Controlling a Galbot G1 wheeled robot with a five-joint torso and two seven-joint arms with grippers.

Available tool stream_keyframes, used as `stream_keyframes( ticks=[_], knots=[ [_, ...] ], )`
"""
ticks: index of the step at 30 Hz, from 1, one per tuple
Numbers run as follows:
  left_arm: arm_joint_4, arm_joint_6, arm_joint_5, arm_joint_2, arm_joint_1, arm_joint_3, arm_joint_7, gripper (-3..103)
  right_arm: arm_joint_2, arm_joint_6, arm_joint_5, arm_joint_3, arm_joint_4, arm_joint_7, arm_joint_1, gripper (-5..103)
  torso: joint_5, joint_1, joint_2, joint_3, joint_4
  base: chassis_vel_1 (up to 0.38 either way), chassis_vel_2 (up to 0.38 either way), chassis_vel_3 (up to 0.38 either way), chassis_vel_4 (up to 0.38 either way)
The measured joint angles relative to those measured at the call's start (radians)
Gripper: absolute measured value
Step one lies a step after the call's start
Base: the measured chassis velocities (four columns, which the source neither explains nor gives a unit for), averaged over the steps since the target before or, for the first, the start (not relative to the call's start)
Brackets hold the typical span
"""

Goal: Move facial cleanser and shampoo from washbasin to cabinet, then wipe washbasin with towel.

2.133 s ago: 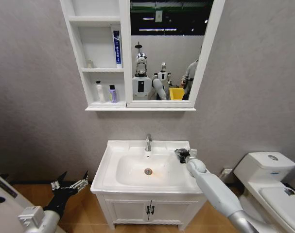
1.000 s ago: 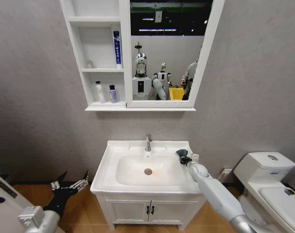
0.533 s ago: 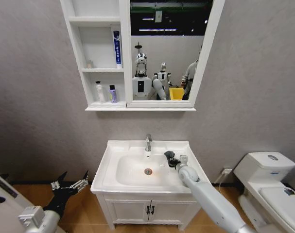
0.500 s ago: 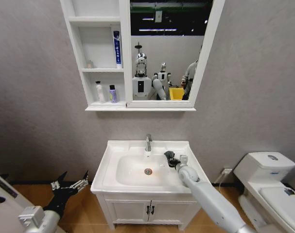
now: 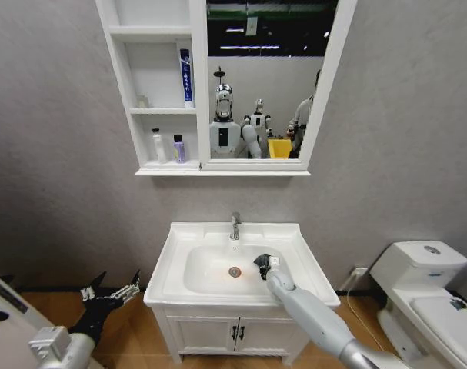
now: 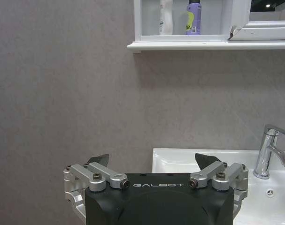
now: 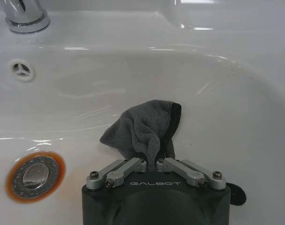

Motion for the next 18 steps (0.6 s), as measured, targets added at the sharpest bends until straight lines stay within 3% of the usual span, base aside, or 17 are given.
stream_keyframes(
  ticks=[12, 15, 18],
  knots=[
    [0.000, 0.000, 0.000, 0.000, 0.000, 0.000, 0.000, 100, 0.186, -0.005, 0.060, -0.031, -0.129, -0.016, 0.049, 3, 0.0005, 0.000, 0.000, 0.000, -0.0002, 0.000, 0.000, 0.000, 0.000],
    [0.000, 0.000, 0.000, 0.000, 0.000, 0.000, 0.000, 100, 0.240, 0.003, 0.048, -0.024, -0.168, -0.044, 0.063, 3, 0.0002, 0.000, 0.000, 0.000, -0.0007, 0.000, 0.000, 0.000, 0.000],
    [0.000, 0.000, 0.000, 0.000, 0.000, 0.000, 0.000, 100, 0.313, 0.034, 0.046, -0.006, -0.183, -0.094, 0.071, 3, 0.0012, 0.001, 0.000, 0.001, 0.0008, 0.000, 0.000, 0.000, 0.000]
  ],
)
